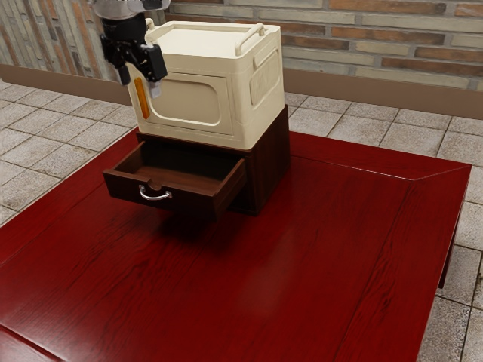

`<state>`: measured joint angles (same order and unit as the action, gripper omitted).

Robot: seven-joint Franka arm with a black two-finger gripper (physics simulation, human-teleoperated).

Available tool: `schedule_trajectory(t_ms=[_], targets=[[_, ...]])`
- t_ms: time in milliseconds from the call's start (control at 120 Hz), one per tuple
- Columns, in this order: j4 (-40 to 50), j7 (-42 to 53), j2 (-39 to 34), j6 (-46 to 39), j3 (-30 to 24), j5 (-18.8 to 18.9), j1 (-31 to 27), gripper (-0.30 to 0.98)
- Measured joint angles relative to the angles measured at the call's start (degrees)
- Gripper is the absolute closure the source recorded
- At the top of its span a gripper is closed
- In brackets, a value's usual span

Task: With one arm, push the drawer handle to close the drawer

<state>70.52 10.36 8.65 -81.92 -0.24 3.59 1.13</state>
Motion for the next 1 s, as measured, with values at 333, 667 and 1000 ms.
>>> schedule_trajectory(t_ms=[333, 667, 1000], targets=[[28.78, -1.08, -18.18, -4.02, 0.13, -1.69, 0.14, 0.01], [59.94, -9.64, -25.69, -24.27, 2.53, -3.41, -1.74, 0.66], [55.73, -15.07, -13.78, -36.93, 4.23, -3.38, -1.73, 0.77]])
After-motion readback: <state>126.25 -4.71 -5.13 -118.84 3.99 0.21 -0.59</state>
